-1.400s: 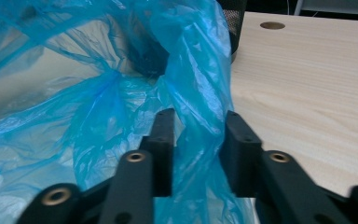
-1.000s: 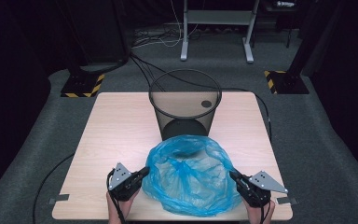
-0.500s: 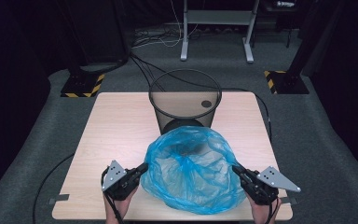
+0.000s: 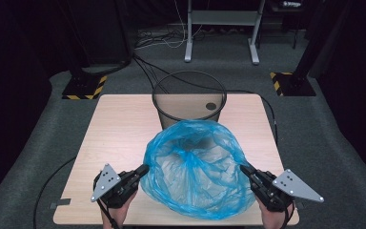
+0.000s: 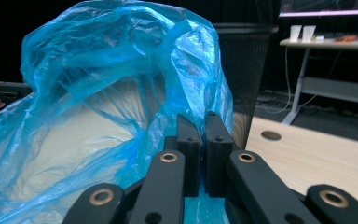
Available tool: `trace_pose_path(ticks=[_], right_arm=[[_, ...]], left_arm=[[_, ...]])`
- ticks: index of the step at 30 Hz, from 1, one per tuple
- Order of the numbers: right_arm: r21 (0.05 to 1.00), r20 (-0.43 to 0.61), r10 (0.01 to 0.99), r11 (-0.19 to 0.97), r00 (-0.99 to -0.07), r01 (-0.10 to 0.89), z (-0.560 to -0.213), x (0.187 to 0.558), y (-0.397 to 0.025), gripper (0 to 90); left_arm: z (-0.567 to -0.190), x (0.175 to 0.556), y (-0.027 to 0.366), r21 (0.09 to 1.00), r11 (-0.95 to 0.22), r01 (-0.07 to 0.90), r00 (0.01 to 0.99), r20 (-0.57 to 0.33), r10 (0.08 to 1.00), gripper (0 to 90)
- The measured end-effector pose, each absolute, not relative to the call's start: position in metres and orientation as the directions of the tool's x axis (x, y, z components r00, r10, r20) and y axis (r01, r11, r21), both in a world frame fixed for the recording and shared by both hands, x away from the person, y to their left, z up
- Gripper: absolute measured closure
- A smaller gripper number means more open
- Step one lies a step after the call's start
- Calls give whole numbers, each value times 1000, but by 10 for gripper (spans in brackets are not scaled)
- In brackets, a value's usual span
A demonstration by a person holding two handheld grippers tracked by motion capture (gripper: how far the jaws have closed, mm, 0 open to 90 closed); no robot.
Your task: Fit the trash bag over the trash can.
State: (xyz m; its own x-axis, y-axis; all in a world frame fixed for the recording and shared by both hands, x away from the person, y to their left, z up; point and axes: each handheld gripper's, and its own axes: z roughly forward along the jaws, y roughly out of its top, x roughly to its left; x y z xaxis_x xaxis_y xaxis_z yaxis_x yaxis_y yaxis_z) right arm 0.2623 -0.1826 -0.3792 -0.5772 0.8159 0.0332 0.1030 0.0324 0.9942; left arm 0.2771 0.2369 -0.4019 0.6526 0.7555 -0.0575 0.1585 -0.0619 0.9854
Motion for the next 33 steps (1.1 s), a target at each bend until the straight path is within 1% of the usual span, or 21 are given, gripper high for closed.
trace_pose_path(ticks=[6,10,13,16,23,33], right_arm=[[997,18,823,25,-568,67,-371,265,-181,880],[1000,16,830,0,-558,27,-368,269,-180,879],[1000,13,843,-26,-538,-17,-367,273,-178,880],[998,23,844,-52,-535,-39,-364,277,-176,883],[991,6,849,-77,-528,-112,-344,275,-172,886],[972,-2,859,-118,-512,-202,-326,287,-167,890]], left_arm=[[-393,278,239,992,-35,119,634,-49,772,900],[-387,282,240,996,15,82,610,-62,790,900],[-383,286,240,997,46,66,604,-77,794,900],[-377,289,238,997,58,56,607,-80,790,900],[-354,287,235,997,74,-10,609,-53,791,900],[-332,296,231,988,136,-71,598,-67,799,900]])
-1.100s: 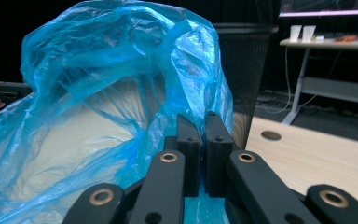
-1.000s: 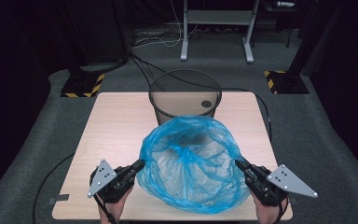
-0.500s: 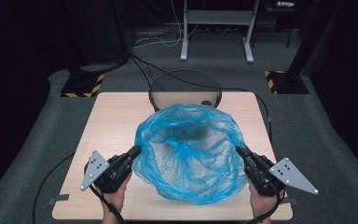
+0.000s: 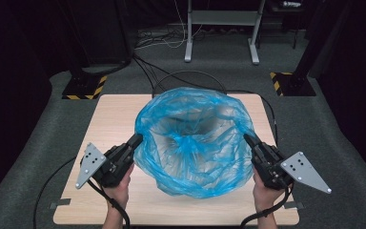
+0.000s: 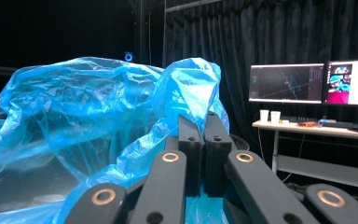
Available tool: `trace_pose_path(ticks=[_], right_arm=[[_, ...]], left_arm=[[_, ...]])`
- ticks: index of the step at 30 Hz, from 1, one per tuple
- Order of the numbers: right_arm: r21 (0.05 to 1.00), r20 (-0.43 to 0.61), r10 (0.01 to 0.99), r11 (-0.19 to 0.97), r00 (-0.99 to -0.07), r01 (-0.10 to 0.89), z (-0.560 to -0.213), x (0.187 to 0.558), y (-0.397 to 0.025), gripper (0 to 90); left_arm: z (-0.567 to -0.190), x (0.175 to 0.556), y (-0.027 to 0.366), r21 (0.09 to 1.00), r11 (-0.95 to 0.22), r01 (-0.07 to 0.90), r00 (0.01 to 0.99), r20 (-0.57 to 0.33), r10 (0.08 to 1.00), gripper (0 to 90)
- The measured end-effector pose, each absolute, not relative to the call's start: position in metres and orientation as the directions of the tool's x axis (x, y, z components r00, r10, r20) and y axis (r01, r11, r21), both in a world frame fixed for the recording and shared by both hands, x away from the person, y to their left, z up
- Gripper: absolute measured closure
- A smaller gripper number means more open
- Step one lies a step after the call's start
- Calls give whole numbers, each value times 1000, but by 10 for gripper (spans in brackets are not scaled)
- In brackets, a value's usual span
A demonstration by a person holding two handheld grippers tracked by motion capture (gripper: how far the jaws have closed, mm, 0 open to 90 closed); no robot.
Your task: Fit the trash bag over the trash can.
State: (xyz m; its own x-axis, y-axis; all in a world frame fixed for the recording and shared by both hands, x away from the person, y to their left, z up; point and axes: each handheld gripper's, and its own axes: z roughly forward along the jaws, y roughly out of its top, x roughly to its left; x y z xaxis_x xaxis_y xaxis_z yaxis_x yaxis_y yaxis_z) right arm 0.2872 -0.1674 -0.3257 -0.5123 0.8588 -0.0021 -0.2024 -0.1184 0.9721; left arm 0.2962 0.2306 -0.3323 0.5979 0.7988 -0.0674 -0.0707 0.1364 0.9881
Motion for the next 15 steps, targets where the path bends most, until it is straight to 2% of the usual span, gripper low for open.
trace_pose_path(ticks=[15], right_arm=[[952,-14,857,-147,-515,-270,-297,306,-161,891]], left_arm=[[-295,316,224,977,163,-136,604,-49,796,900]])
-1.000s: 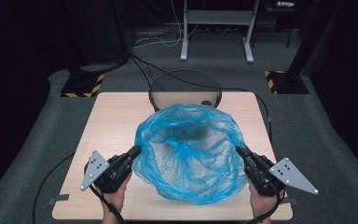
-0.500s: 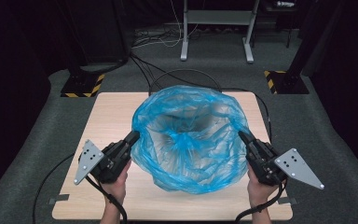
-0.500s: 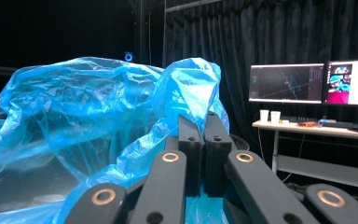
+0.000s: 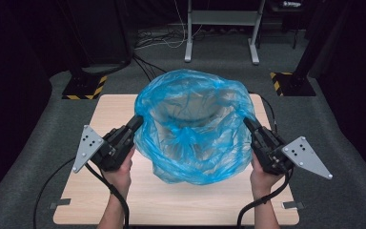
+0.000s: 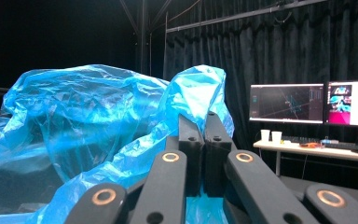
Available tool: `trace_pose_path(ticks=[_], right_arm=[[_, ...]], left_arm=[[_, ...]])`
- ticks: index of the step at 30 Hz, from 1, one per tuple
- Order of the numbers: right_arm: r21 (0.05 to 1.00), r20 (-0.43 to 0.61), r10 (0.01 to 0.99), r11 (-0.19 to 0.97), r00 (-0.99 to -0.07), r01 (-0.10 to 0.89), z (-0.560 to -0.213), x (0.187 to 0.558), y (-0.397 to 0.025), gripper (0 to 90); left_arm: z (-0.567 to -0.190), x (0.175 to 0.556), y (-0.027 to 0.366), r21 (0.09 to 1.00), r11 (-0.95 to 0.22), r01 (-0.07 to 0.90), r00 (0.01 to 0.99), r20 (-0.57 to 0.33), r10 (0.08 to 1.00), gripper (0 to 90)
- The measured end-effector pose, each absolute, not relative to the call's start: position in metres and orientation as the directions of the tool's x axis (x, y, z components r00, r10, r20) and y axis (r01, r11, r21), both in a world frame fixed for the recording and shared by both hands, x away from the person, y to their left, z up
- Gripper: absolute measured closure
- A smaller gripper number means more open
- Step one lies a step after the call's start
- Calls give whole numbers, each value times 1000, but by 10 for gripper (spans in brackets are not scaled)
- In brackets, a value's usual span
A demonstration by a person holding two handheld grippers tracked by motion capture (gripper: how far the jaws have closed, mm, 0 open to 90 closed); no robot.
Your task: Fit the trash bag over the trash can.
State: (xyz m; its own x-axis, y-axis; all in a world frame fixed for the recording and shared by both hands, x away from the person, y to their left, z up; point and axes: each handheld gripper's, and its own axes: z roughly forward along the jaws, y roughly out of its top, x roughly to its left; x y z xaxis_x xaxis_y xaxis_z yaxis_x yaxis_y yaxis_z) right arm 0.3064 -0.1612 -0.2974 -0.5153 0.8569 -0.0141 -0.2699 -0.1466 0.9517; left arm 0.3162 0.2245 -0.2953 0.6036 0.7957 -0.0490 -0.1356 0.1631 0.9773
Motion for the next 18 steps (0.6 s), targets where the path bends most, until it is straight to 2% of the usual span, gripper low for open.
trace_pose_path(ticks=[18], right_arm=[[932,-33,862,-156,-506,-327,-259,332,-160,896]], left_arm=[[-255,342,218,971,165,-171,617,-25,787,900]])
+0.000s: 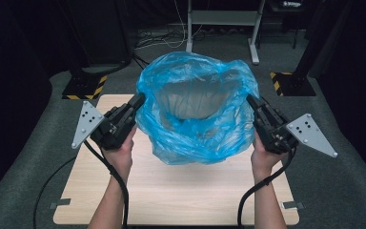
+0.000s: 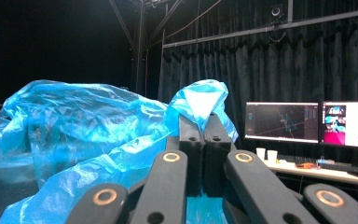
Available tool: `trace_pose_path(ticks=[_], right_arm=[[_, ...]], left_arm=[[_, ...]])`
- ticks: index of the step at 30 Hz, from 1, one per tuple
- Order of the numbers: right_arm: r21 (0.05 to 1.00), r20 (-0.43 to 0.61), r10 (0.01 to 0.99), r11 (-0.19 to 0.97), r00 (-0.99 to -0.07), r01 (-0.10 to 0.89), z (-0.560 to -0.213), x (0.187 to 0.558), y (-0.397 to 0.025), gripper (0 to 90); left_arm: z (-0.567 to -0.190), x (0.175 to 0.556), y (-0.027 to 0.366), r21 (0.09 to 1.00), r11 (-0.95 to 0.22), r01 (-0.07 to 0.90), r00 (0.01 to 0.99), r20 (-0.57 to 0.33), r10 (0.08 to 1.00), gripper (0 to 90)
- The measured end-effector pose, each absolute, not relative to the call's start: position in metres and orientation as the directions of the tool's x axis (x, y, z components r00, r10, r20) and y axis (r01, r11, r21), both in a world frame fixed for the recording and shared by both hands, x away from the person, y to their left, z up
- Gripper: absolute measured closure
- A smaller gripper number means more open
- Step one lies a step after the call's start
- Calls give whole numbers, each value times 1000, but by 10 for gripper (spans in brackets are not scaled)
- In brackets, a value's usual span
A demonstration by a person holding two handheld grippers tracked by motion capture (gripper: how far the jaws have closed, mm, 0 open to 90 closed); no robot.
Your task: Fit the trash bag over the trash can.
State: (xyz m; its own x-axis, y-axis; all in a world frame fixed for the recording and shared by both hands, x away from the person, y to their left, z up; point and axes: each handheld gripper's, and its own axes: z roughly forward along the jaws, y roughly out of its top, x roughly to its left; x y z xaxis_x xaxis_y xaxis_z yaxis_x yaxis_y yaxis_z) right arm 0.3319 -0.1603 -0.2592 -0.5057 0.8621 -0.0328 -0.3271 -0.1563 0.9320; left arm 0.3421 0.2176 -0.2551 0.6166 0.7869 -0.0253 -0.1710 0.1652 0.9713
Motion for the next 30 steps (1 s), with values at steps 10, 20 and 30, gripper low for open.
trace_pose_path(ticks=[10,20,30], right_arm=[[936,-26,855,-161,-518,-313,-241,354,-155,896],[937,-39,859,-145,-510,-317,-219,370,-151,896],[962,4,871,-138,-492,-235,-226,404,-150,896]], left_arm=[[-234,366,216,972,180,-154,627,-44,778,900],[-217,394,214,975,175,-134,621,-55,782,900],[-234,435,214,988,155,-18,590,-115,799,900]])
